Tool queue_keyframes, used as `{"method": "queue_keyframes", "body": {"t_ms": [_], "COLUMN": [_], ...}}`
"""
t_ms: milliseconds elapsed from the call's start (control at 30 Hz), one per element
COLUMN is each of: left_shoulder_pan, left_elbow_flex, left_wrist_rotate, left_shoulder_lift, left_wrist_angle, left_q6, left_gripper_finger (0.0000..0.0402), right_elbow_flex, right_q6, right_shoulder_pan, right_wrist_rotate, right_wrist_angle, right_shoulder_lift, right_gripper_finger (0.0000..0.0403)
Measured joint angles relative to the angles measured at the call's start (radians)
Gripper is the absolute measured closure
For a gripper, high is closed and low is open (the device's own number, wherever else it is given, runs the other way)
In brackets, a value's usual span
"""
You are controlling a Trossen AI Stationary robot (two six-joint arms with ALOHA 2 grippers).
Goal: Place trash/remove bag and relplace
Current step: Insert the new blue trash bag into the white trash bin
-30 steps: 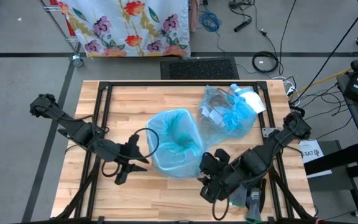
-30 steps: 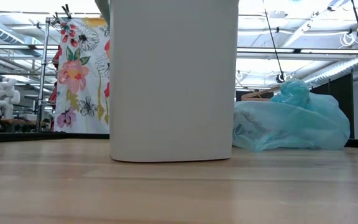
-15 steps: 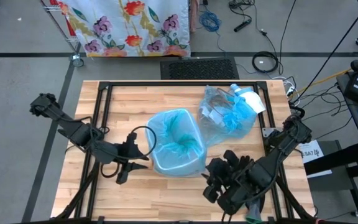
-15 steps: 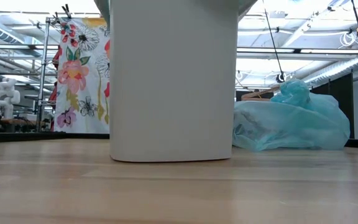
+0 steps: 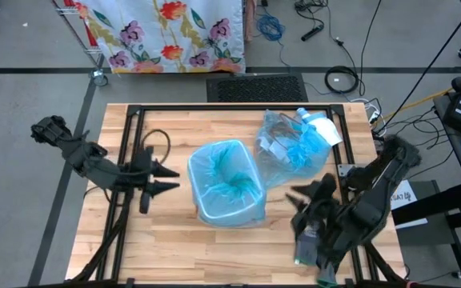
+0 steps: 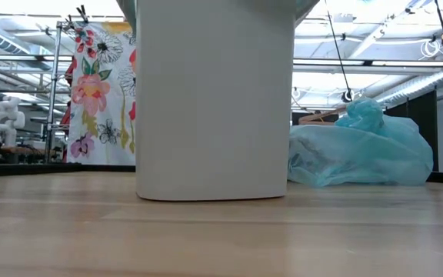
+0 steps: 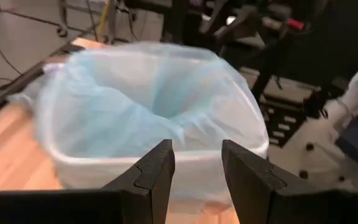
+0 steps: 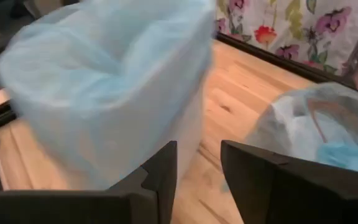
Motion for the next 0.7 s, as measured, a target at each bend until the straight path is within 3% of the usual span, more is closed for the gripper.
{"method": "queue_keyframes", "body": {"t_ms": [133, 233, 500, 567, 700], "left_shoulder_pan": [0.012, 0.028, 0.084, 0.089, 0.089], "left_elbow_flex": [0.000, 0.000, -0.070, -0.113, -0.200], "left_wrist_rotate": [-0.068, -0.120, -0.140, -0.142, -0.188], "left_shoulder_lift": [-0.040, -0.042, -0.029, -0.028, -0.029], "left_wrist_angle": [-0.004, -0.028, -0.025, -0.014, 0.027], "left_q6": [0.003, -0.001, -0.168, -0.226, -0.334], "left_gripper_finger": [0.0262, 0.0262, 0.0264, 0.0269, 0.0298], "right_elbow_flex": [-0.212, -0.370, -0.749, -0.811, -0.873], "right_q6": [-0.001, -0.162, -0.862, -0.967, -1.027], "right_shoulder_pan": [-0.013, -0.050, -0.301, -0.373, -0.520], "right_wrist_rotate": [0.001, -0.016, -0.351, -0.425, -0.515], "right_wrist_angle": [0.119, 0.346, 1.116, 1.218, 1.250], "right_shoulder_lift": [-0.181, -0.322, -0.599, -0.644, -0.717], "right_gripper_finger": [0.0306, 0.0326, 0.0397, 0.0399, 0.0397]}}
